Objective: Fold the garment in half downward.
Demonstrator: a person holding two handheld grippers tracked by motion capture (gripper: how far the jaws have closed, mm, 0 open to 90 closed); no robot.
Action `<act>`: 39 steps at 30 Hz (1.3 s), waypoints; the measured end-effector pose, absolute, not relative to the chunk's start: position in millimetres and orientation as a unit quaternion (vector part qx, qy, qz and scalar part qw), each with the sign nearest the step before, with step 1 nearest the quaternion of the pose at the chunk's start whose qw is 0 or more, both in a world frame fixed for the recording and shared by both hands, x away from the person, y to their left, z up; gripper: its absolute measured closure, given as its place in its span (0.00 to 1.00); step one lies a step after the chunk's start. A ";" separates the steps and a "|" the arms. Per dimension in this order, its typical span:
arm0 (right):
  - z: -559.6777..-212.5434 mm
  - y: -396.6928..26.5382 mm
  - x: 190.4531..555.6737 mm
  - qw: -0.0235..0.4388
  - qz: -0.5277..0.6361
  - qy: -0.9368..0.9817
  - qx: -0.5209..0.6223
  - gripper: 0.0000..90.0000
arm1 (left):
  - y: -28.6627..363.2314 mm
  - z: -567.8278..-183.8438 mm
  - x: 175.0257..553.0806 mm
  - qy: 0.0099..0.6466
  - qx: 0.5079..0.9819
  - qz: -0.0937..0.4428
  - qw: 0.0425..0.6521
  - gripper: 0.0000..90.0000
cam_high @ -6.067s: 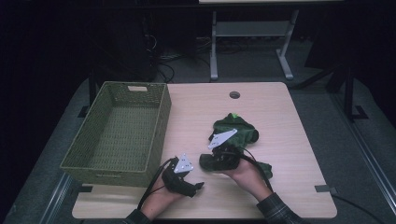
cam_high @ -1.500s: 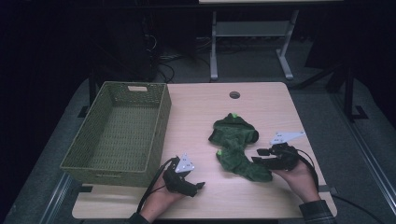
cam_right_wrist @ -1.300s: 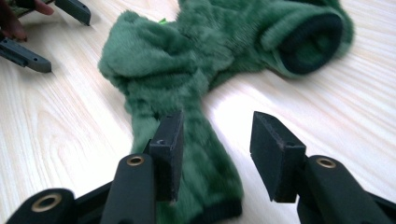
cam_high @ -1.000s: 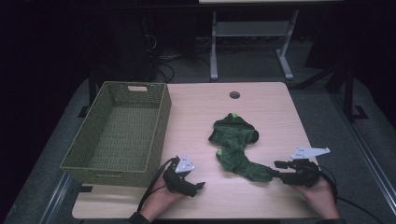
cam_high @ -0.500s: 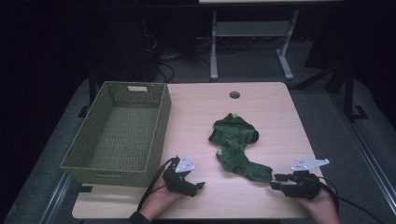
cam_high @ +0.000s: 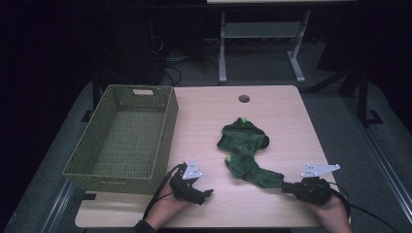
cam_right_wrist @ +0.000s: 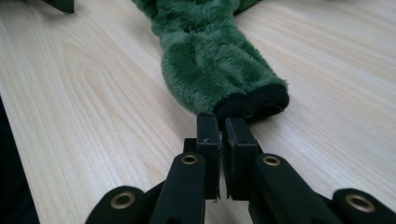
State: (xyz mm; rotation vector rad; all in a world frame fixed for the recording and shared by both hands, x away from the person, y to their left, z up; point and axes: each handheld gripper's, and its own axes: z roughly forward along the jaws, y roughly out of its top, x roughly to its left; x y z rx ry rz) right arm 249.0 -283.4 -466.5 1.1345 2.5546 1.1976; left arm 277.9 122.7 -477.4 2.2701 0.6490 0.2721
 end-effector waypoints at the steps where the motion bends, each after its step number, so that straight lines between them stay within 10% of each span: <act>1: -465.3 -285.6 249.0 0.054 0.395 0.839 0.371 0.96 | 122.7 -477.4 277.9 0.253 0.886 0.106 0.373 0.14; 39: -408.9 -246.1 287.2 0.084 0.448 0.857 0.239 0.96 | 122.3 -477.6 277.9 0.255 0.885 0.106 0.375 0.14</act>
